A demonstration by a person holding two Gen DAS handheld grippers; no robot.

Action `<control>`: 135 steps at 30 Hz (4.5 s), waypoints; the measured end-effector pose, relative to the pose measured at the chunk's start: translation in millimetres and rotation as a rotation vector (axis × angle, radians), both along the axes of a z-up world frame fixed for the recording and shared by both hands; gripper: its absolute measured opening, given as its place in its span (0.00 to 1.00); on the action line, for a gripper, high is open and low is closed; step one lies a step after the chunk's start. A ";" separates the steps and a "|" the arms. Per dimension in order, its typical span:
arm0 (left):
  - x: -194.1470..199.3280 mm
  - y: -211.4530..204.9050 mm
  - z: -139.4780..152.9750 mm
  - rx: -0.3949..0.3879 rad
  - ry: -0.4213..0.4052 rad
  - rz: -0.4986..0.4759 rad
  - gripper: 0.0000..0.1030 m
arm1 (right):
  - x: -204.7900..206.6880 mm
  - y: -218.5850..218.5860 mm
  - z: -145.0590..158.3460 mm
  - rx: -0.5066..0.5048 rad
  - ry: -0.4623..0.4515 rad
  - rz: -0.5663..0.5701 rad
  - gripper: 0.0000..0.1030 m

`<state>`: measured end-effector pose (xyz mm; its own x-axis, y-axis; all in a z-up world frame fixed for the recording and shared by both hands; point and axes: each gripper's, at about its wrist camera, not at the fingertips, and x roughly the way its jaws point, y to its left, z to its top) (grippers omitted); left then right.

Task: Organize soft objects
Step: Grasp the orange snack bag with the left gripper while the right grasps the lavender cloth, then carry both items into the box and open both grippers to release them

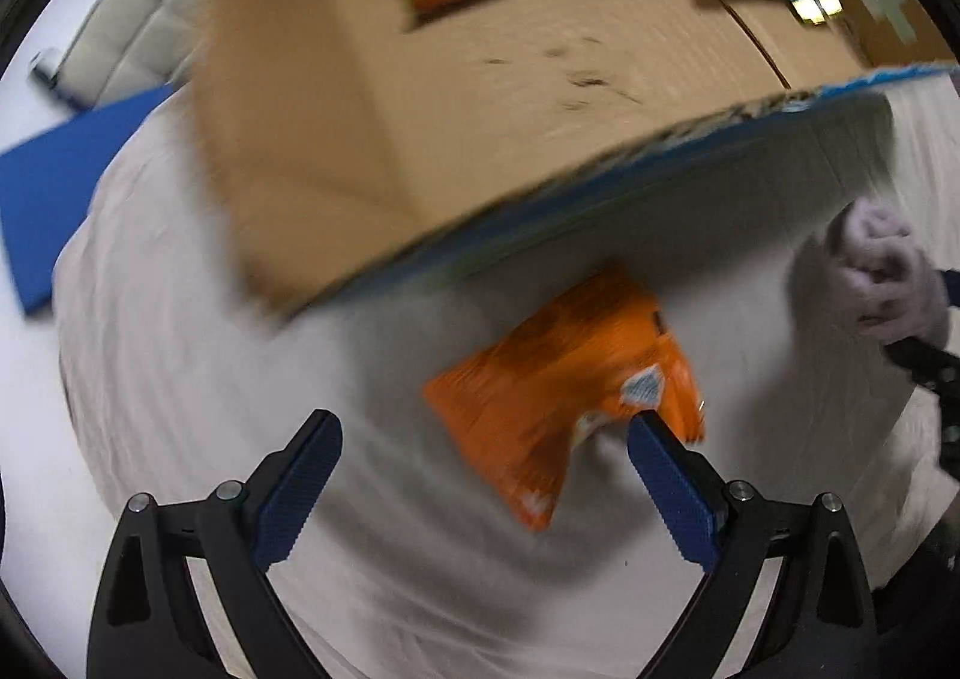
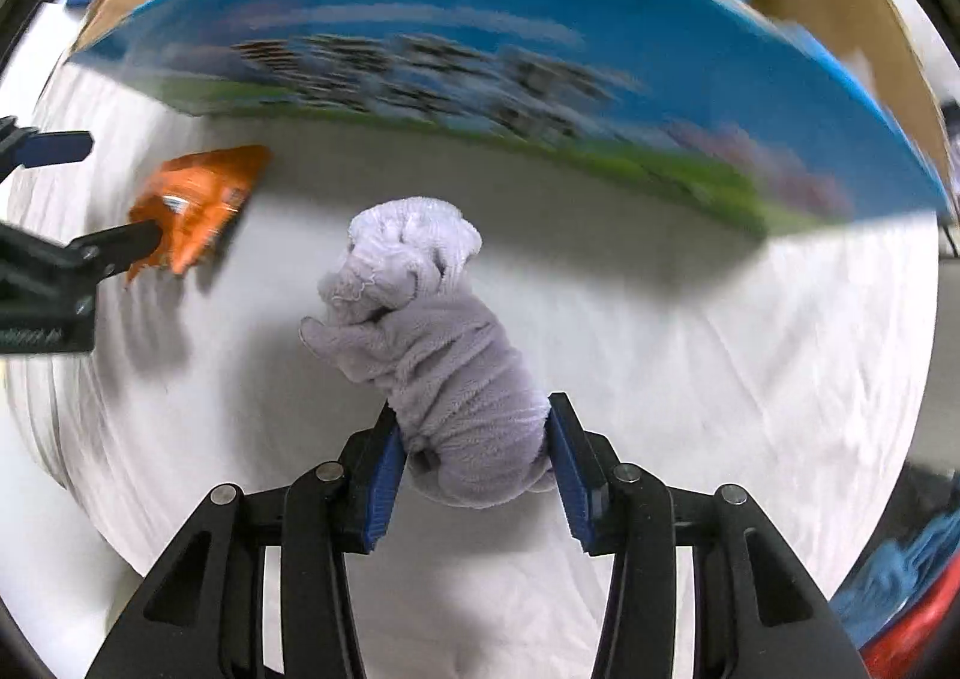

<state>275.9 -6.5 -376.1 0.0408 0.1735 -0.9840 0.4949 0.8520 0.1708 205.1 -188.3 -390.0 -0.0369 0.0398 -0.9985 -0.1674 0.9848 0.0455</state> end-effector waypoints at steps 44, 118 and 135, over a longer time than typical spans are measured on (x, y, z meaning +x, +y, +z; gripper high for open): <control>-112.0 -47.2 36.2 -0.280 0.051 0.525 0.41 | -20.6 -56.6 58.2 0.140 0.073 -0.124 0.42; 67.9 -15.1 125.8 -0.458 -0.117 0.625 0.34 | 106.1 -7.1 152.9 0.242 -0.178 -0.166 0.42; 97.9 -25.5 68.4 -0.391 0.006 0.637 0.51 | 146.6 -11.1 62.6 0.201 -0.051 -0.187 0.55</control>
<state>373.9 -32.0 -307.8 0.0436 -0.2007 -0.9787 -0.1148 0.9721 -0.2044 351.7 -199.4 -327.4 0.0402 0.2384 -0.9703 0.0090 0.9710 0.2390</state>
